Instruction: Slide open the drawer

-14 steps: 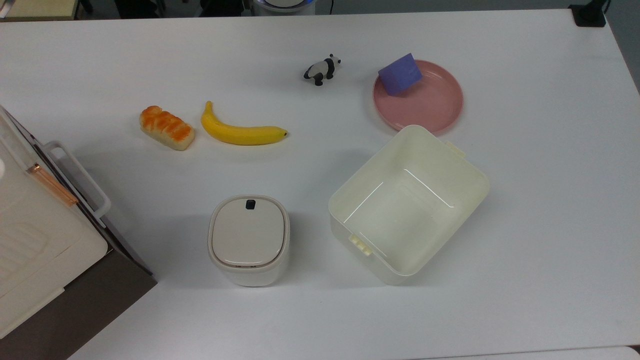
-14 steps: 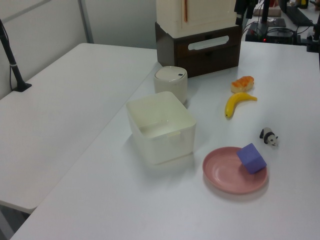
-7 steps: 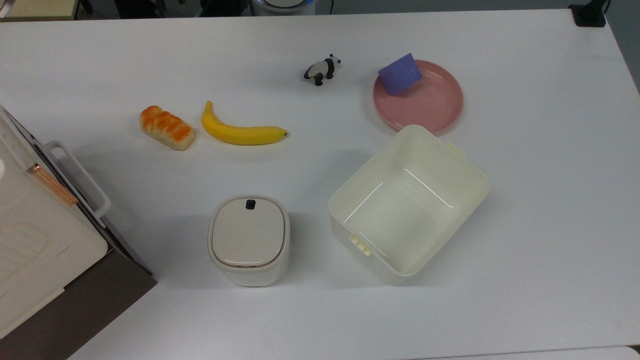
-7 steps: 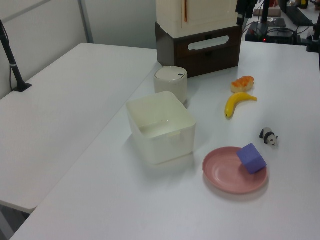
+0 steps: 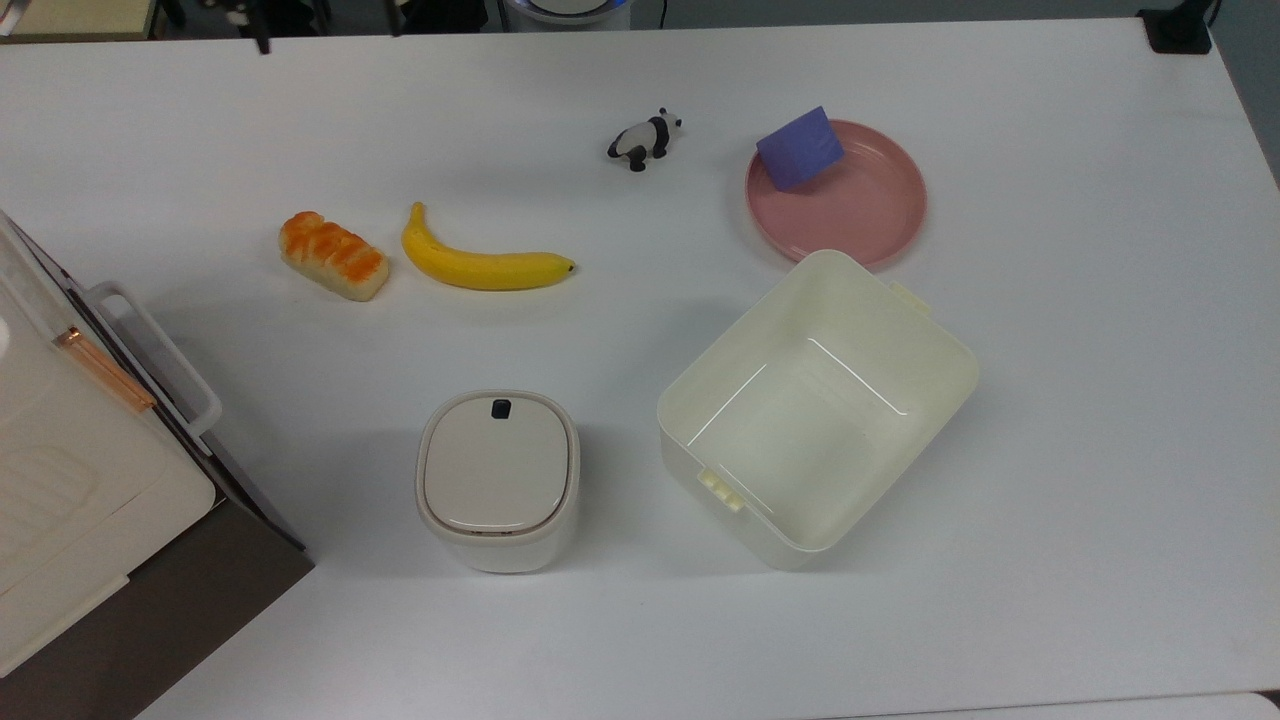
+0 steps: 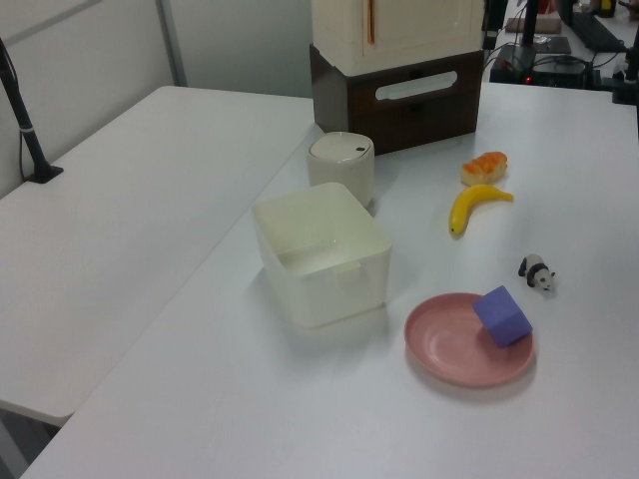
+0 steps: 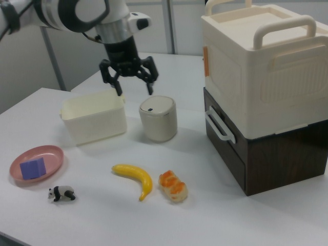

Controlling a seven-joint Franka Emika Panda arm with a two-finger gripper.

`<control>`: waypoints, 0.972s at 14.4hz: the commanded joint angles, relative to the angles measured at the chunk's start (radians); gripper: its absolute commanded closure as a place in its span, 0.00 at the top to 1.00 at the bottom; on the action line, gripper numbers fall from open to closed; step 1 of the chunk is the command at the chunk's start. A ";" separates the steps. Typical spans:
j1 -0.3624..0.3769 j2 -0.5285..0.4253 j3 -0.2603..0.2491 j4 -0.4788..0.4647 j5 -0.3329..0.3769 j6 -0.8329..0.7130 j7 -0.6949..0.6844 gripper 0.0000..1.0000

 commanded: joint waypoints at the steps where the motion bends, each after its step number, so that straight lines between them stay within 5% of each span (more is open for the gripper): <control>1: -0.014 0.041 -0.006 0.005 -0.053 0.084 -0.129 1.00; 14: -0.039 0.241 -0.004 -0.004 -0.266 0.337 -0.121 1.00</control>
